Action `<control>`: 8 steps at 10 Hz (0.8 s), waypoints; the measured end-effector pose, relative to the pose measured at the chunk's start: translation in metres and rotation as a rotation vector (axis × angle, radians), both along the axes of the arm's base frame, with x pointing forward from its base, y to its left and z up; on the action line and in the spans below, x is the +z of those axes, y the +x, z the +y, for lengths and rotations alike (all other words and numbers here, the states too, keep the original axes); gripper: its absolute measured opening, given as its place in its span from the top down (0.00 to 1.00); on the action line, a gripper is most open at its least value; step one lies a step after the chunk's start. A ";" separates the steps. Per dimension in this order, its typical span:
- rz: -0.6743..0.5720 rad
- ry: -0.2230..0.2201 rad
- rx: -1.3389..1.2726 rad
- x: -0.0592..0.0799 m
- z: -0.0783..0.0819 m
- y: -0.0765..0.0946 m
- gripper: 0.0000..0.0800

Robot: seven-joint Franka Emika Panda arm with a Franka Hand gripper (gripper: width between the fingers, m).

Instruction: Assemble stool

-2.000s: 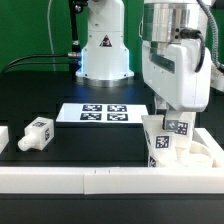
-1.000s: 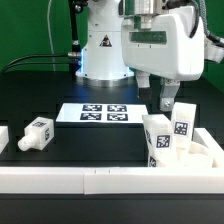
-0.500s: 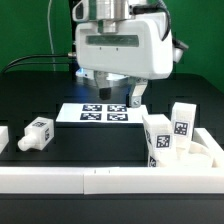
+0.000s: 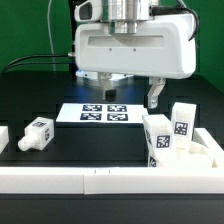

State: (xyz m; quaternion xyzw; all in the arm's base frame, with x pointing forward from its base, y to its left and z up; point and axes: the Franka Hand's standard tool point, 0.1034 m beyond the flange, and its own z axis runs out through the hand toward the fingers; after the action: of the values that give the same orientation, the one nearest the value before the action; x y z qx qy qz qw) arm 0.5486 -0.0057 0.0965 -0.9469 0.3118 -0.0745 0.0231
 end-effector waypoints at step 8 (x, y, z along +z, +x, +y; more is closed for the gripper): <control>0.057 -0.100 0.550 -0.017 -0.087 -0.039 0.19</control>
Offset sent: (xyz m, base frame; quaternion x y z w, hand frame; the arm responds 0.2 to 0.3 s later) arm -0.0294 -0.0402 -0.0182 0.0444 -0.0417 -0.2308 0.9711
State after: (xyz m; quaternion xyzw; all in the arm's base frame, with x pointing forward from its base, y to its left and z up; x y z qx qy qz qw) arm 0.5101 -0.0928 0.0799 -0.9977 0.0397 -0.0542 -0.0131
